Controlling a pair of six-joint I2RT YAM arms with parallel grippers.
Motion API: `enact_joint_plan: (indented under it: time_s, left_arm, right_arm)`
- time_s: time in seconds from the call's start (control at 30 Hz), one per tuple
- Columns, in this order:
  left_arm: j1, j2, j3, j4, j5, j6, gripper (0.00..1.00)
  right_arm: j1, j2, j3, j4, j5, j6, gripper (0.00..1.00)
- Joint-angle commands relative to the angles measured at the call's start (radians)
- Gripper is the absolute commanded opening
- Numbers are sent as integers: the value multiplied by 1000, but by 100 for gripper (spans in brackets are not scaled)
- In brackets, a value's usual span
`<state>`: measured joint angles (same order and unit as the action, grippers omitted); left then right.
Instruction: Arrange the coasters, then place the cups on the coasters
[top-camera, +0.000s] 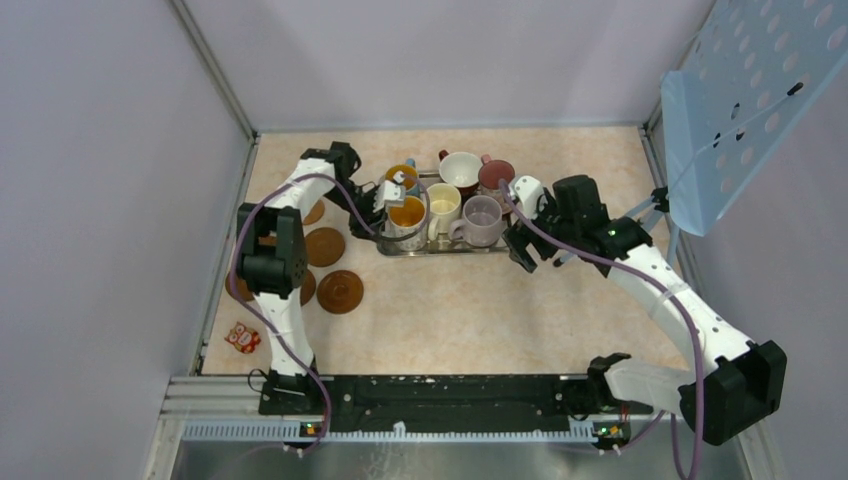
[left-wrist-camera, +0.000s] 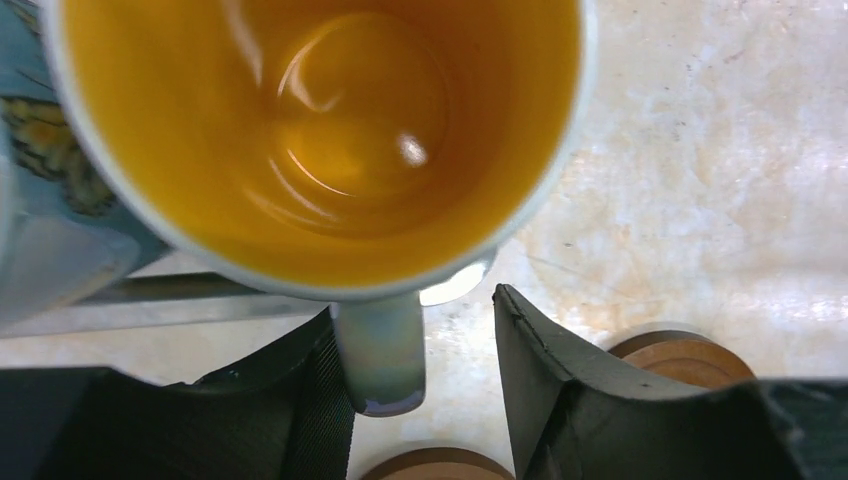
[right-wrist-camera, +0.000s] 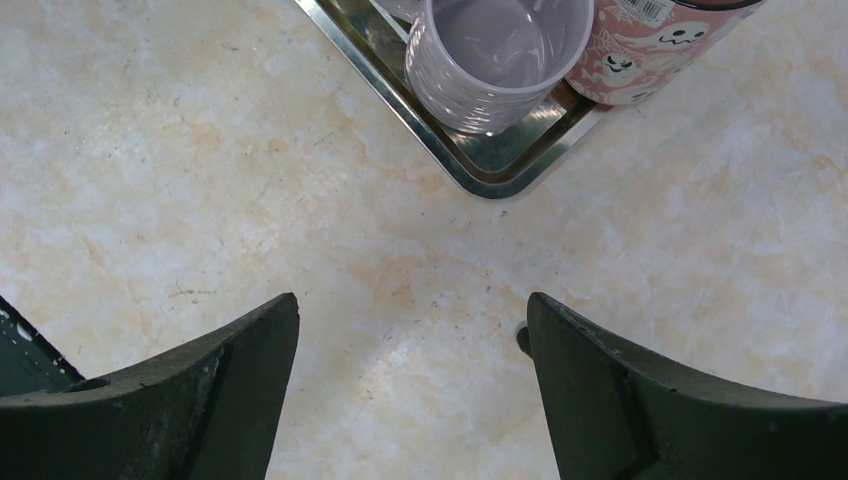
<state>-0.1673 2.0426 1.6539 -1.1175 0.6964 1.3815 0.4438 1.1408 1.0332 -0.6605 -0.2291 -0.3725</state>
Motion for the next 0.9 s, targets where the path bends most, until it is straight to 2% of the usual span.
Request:
enact_joint_plan:
  time_s: [0.0, 0.23, 0.53, 0.6, 0.77, 0.87]
  left_arm:
    - [-1, -135, -112, 147, 12, -165, 54]
    - [-21, -187, -238, 397, -21, -429, 54]
    - [-66, -179, -303, 490, -61, -501, 50]
    - [-69, -177, -307, 493, -53, -503, 46]
    - [-70, -184, -307, 476, -59, -519, 25]
    - [-70, -198, -307, 465, -59, -538, 17]
  right_arm:
    - [-9, -33, -11, 26, 1, -9, 83]
    - [-9, -29, -17, 42, -1, -6, 83]
    - [-9, -32, -25, 43, 9, -11, 83]
    - [-10, -34, -27, 43, 12, -12, 83]
    - [-9, -36, -32, 45, 18, -20, 83]
    - [-9, -42, -39, 46, 20, -24, 83]
